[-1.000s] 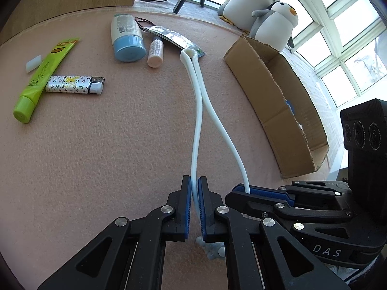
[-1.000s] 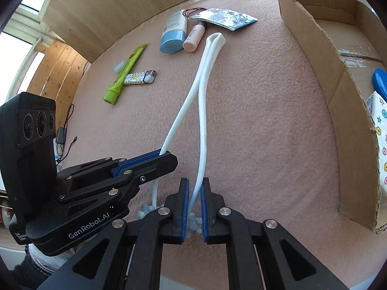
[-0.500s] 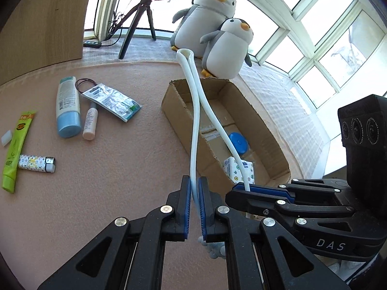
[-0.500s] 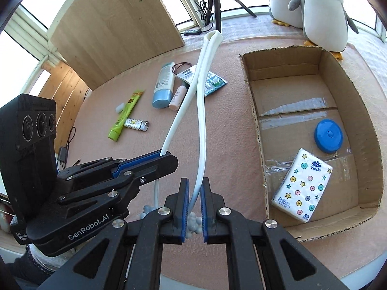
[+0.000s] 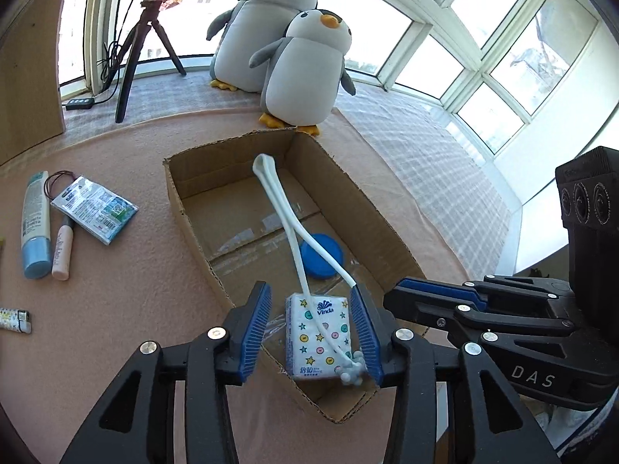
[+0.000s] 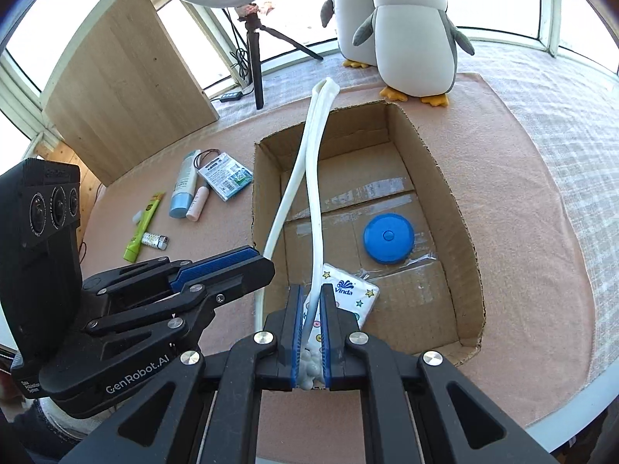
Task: Organize objects
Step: 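Lower the white massage roller into the cardboard box with the right gripper, then open the right gripper and withdraw it from the box, then grasp the small white lotion bottle with the right gripper while the left grasps the eraser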
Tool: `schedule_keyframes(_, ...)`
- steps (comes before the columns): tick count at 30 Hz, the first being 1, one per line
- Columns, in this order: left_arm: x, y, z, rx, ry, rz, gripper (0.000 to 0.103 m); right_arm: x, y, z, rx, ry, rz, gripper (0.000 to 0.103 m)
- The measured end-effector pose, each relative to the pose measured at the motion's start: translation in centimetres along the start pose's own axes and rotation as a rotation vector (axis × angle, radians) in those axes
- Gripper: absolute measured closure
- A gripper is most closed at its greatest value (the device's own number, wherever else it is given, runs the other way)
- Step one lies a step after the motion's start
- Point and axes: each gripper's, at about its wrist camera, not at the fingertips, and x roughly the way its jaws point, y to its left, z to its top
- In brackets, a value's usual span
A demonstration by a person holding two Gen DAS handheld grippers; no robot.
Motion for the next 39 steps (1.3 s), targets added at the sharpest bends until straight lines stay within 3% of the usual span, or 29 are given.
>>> schedule_keyframes(1,0.0,0.2,0.1,-0.001,-0.005,0.009,0.05,-0.1,-0.2,0.1,-0.003,-0.004,-0.013,0.092)
schedule_keyframes(3,-0.2,0.7,0.1,-0.002,-0.011,0.023,0.05,-0.1,-0.6,0.2,-0.008,0.0,-0.043,0.073)
schedule_keyframes(4,-0.3,0.9,0.0,-0.005,-0.012,0.025,0.05,-0.3,-0.8,0.2,-0.008,-0.015,-0.058,0.058)
schedule_keyframes(5,-0.5,1.3,0.0,-0.009,-0.014,0.029,0.05,-0.3,-0.9,0.2,-0.008,-0.025,-0.069,0.053)
schedule_keyframes(15,-3.4,5.5,-2.2,-0.067,-0.021,0.065,0.05,0.5,1.0,0.3,-0.005,-0.03,-0.021,0.052)
schedule_keyframes(32,-11.1,19.6,-8.1,-0.278,-0.055,0.243,0.05,4.2,9.6,-1.4,0.002,-0.02,0.18,0.051)
schedule_keyframes(39,-13.2,24.8,-9.6,-0.336,-0.061,0.298,0.05,5.6,13.2,-1.7,-0.043,-0.003,0.192,0.051)
